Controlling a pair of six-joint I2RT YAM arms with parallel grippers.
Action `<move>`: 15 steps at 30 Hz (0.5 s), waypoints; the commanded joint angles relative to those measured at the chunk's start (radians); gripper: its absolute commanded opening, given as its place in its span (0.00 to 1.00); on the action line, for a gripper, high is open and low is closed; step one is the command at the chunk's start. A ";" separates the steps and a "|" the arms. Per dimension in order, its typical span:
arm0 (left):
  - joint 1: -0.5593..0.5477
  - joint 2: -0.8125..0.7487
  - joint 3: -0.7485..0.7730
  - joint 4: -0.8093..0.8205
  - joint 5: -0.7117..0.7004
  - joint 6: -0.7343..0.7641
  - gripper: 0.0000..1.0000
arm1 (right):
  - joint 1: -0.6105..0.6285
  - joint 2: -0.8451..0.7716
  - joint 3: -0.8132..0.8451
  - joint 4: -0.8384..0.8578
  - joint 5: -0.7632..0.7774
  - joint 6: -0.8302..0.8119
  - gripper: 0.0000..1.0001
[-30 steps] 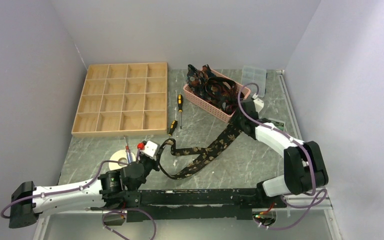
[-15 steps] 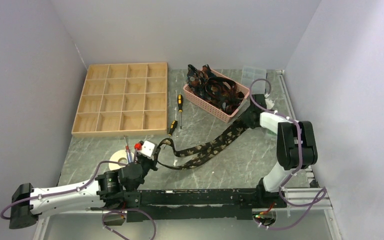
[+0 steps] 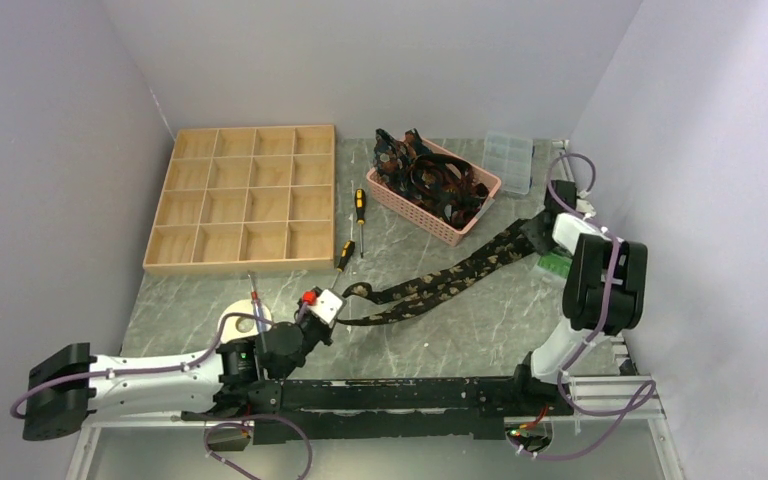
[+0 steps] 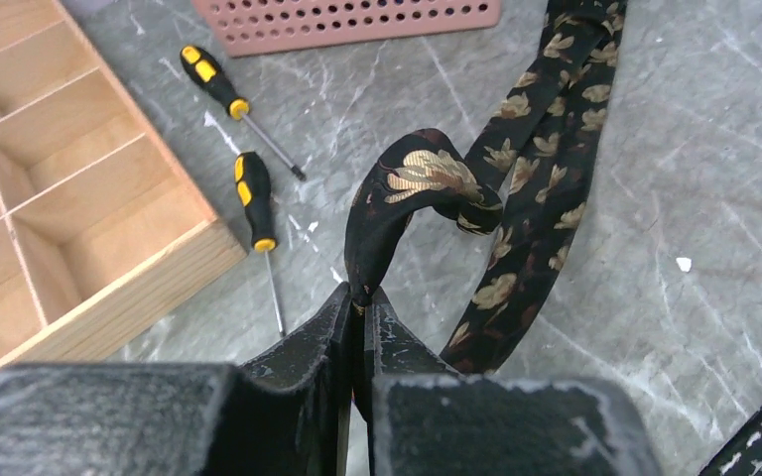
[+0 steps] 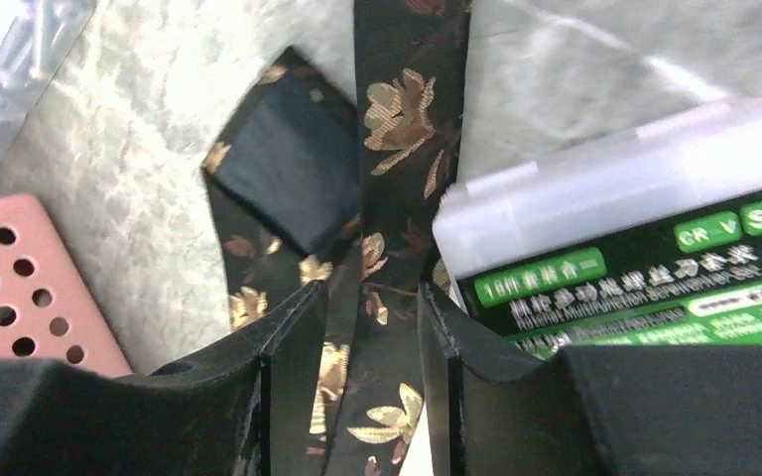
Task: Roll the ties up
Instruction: Flatten out the tie at the center of the board.
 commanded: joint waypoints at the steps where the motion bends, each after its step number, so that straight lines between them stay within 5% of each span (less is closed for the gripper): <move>1: -0.009 0.068 -0.050 0.263 -0.014 0.058 0.14 | -0.004 -0.120 0.011 -0.055 0.060 -0.001 0.45; 10: -0.056 0.131 -0.110 0.363 -0.209 -0.023 0.24 | 0.402 -0.347 -0.073 0.027 0.057 -0.047 0.60; 15: -0.094 0.101 -0.061 0.245 -0.314 -0.029 0.36 | 0.599 -0.345 -0.194 0.116 -0.051 -0.087 0.52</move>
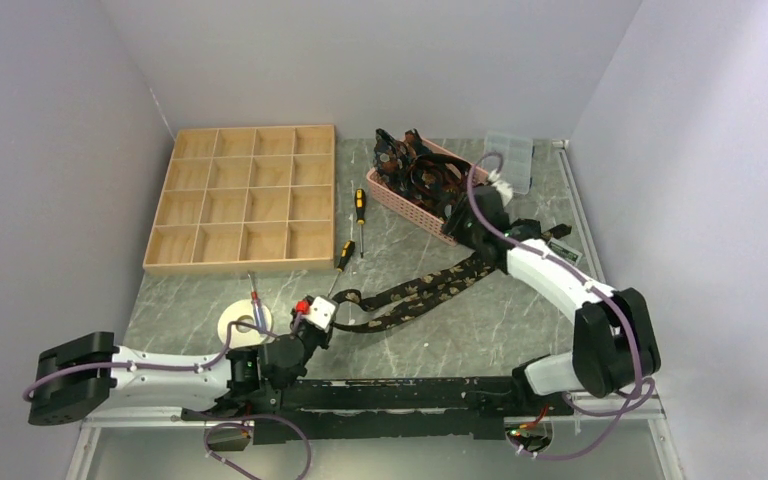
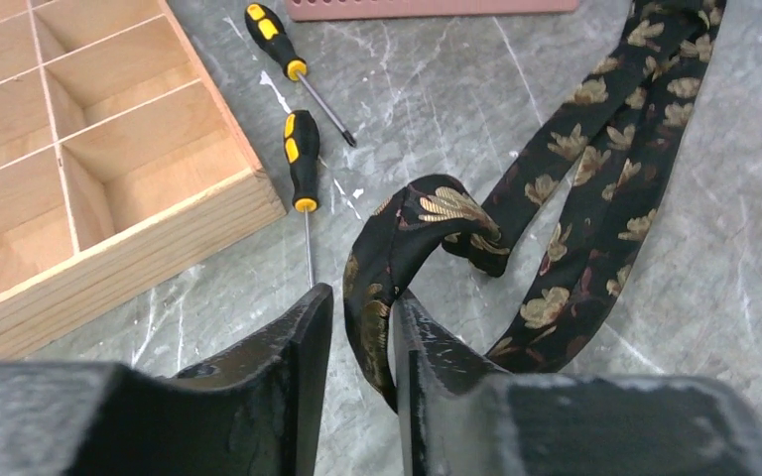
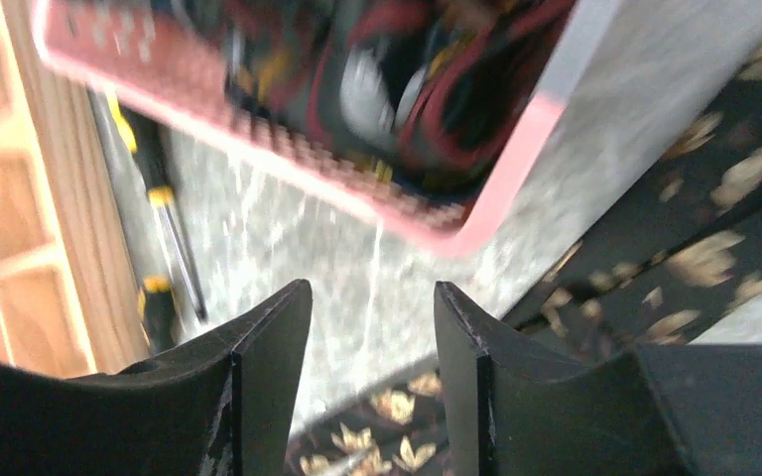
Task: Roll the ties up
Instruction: Flatten out the tie at the center of the board.
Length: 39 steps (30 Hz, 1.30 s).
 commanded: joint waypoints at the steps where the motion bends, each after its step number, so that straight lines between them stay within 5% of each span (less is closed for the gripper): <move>1: -0.035 -0.050 0.086 -0.094 -0.149 -0.038 0.39 | 0.132 0.024 -0.104 0.068 -0.063 -0.054 0.50; 11: -0.054 -0.219 0.176 -0.561 -0.207 -0.319 0.44 | 0.370 -0.029 -0.333 0.157 0.028 -0.021 0.38; 25: -0.130 -0.117 0.400 -1.223 -0.324 -0.886 0.68 | 0.604 -0.020 -0.534 0.177 0.085 0.195 0.36; 31: -0.130 0.069 0.547 -1.674 -0.325 -1.371 0.81 | 0.631 -0.138 -0.509 0.128 0.138 0.163 0.64; 35: -0.130 0.086 0.548 -1.528 -0.258 -1.222 0.83 | 0.618 -0.189 -0.384 0.101 0.148 0.054 0.73; 39: -0.115 -0.076 0.454 -1.297 -0.129 -1.096 0.83 | 0.560 -0.078 -0.203 0.033 0.109 -0.057 0.74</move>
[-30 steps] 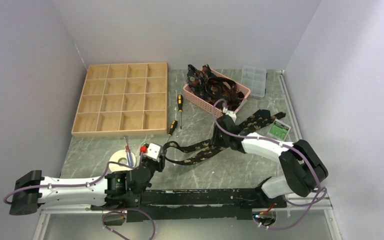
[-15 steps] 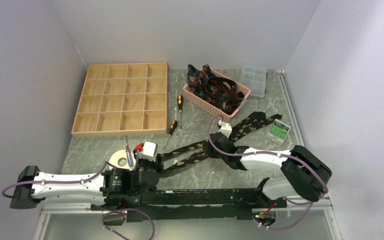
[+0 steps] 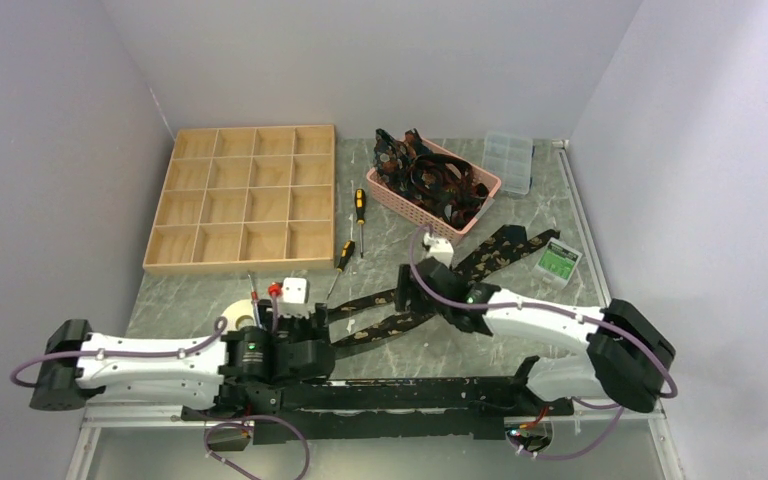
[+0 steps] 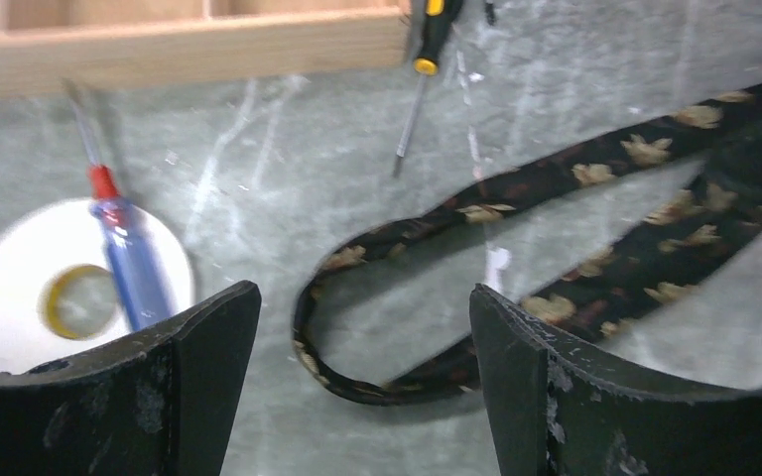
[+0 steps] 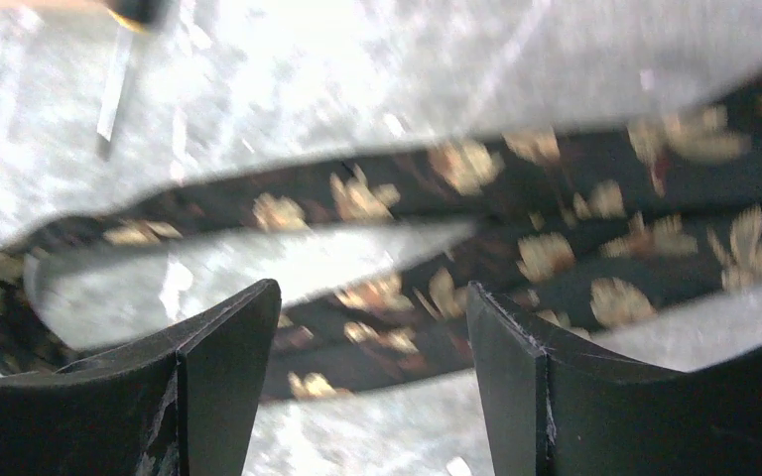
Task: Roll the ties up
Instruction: Flatten out the tie at the center of the board.
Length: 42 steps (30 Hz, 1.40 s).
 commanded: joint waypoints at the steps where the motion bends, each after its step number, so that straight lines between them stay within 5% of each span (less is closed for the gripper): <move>1: 0.025 -0.202 -0.110 0.243 0.177 0.095 0.82 | -0.071 0.083 0.172 -0.054 -0.033 -0.144 0.73; 5: 0.082 -0.458 -0.250 0.393 0.370 0.155 0.81 | -0.186 0.124 0.181 -0.033 -0.115 -0.190 0.72; 8: 0.095 -0.494 -0.260 0.368 0.404 0.165 0.85 | -0.198 0.151 0.186 -0.037 -0.142 -0.228 0.72; 17: 0.185 0.006 -0.134 0.507 0.561 0.282 0.76 | -0.181 0.169 0.231 -0.078 -0.112 -0.325 0.71; 22: 0.294 0.073 -0.246 0.703 0.700 0.250 0.64 | -0.200 0.184 0.260 -0.098 -0.079 -0.331 0.72; 30: 0.319 0.004 -0.330 0.635 0.635 0.144 0.48 | -0.218 0.193 0.258 -0.028 -0.145 -0.352 0.72; 42: 0.320 -0.194 -0.329 0.439 0.567 0.086 0.40 | 0.003 0.268 0.285 -0.016 -0.061 -0.498 0.74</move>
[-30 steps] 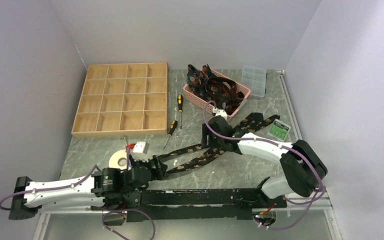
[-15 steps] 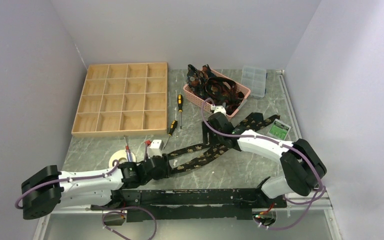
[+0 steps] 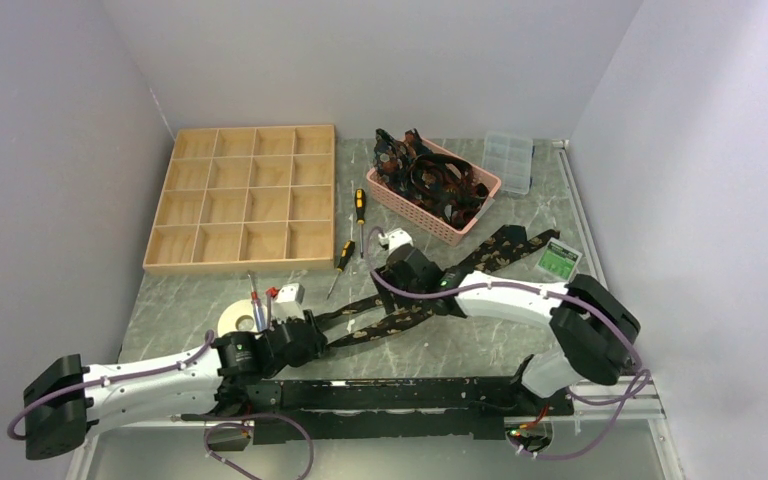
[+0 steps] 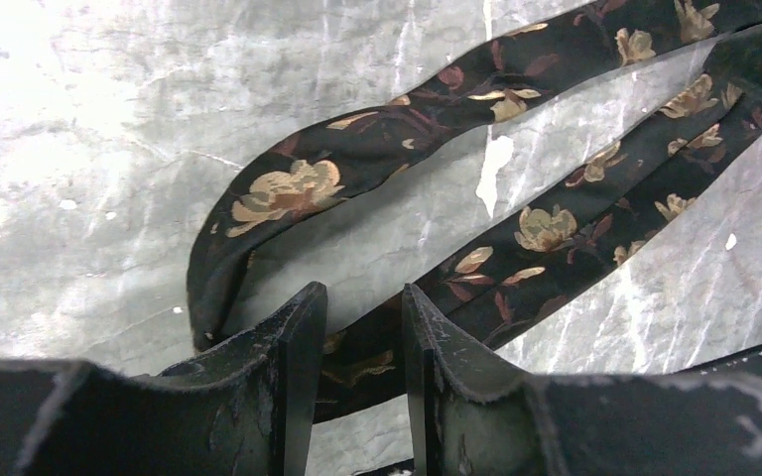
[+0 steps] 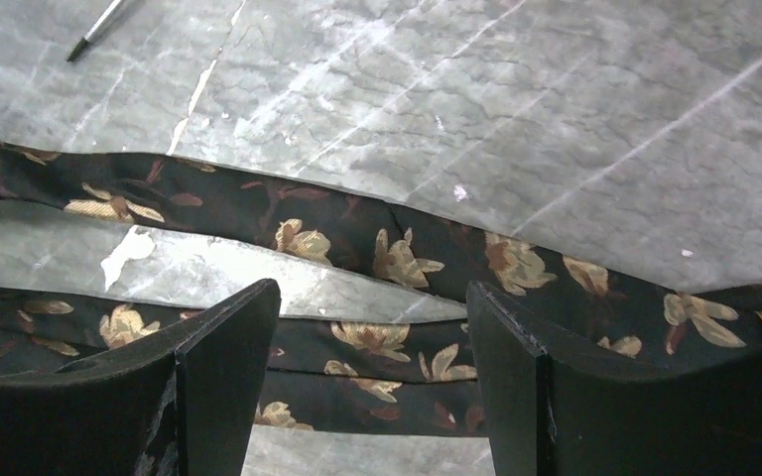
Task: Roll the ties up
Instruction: Flatten out the tie at the center of the board.
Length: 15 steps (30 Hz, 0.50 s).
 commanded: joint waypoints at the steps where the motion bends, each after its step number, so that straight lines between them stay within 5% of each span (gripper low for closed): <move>1: 0.003 -0.021 0.028 -0.085 -0.035 -0.020 0.40 | 0.032 0.060 0.049 0.031 0.068 -0.056 0.73; 8: 0.003 0.062 0.063 -0.081 -0.004 0.001 0.38 | 0.063 0.161 0.068 0.020 0.142 -0.071 0.72; 15: 0.003 0.093 0.051 -0.022 0.027 0.039 0.37 | 0.068 0.221 0.065 0.010 0.208 -0.065 0.54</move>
